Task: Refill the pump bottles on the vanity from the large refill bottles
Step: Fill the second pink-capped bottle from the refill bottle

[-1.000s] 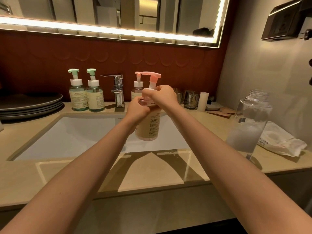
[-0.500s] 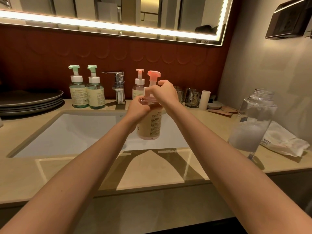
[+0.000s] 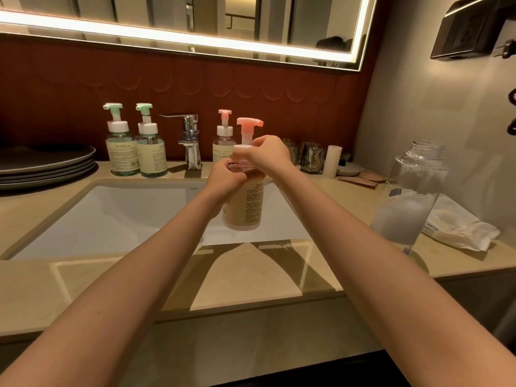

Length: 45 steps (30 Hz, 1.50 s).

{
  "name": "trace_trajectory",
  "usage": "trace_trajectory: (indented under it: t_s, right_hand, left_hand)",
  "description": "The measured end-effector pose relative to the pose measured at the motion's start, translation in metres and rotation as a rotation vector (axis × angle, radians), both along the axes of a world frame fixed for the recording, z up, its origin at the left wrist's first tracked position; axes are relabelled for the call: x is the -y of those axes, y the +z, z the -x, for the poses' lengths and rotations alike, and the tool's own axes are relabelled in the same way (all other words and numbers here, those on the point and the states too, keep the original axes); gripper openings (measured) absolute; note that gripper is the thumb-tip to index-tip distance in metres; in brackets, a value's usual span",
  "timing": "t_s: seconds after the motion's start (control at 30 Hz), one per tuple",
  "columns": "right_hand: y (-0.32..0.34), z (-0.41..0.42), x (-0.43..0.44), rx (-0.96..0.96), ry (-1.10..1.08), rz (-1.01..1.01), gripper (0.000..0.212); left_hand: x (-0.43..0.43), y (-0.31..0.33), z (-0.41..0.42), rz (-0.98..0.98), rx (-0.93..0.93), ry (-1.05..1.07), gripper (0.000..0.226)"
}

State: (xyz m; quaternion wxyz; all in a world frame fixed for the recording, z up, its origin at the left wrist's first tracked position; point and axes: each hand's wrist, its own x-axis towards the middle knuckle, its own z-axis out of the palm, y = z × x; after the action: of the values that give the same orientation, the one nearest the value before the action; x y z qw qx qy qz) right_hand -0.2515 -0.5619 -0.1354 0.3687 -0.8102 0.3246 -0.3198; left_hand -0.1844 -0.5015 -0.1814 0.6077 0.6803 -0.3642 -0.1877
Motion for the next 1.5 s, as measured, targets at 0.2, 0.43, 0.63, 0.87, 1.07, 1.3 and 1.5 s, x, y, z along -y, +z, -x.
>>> trace_trajectory:
  t_s: [0.2, 0.43, 0.63, 0.87, 1.07, 1.3, 1.5]
  right_hand:
    - [0.008, 0.009, 0.004, 0.268, -0.078, -0.059, 0.036]
    - [0.024, 0.027, 0.012, 0.458, -0.210, 0.049, 0.037]
    - [0.033, 0.039, 0.025, 0.528, -0.319, 0.111, 0.037]
    - [0.018, 0.049, 0.051, 0.665, -0.427, -0.125, 0.044]
    - [-0.013, 0.063, 0.069, 0.046, -0.442, 0.441, 0.042]
    - [-0.048, 0.062, 0.083, -0.709, -0.326, 0.661, 0.037]
    - [-0.057, 0.064, 0.088, -0.909, -0.237, 0.597, 0.024]
  left_hand:
    - [-0.004, -0.008, 0.004, -0.023, 0.017, -0.057, 0.051]
    - [0.003, -0.010, 0.006, -0.016, -0.009, -0.010, 0.060]
    - [0.009, -0.013, 0.008, -0.010, -0.079, 0.012, 0.073]
    - [0.013, -0.019, 0.007, -0.037, -0.049, 0.013, 0.063]
    - [0.018, -0.019, 0.009, -0.023, -0.044, 0.009, 0.063]
    - [0.018, -0.021, 0.010, -0.040, -0.046, -0.011, 0.068]
    - [0.017, -0.018, 0.014, -0.043, -0.044, -0.064, 0.059]
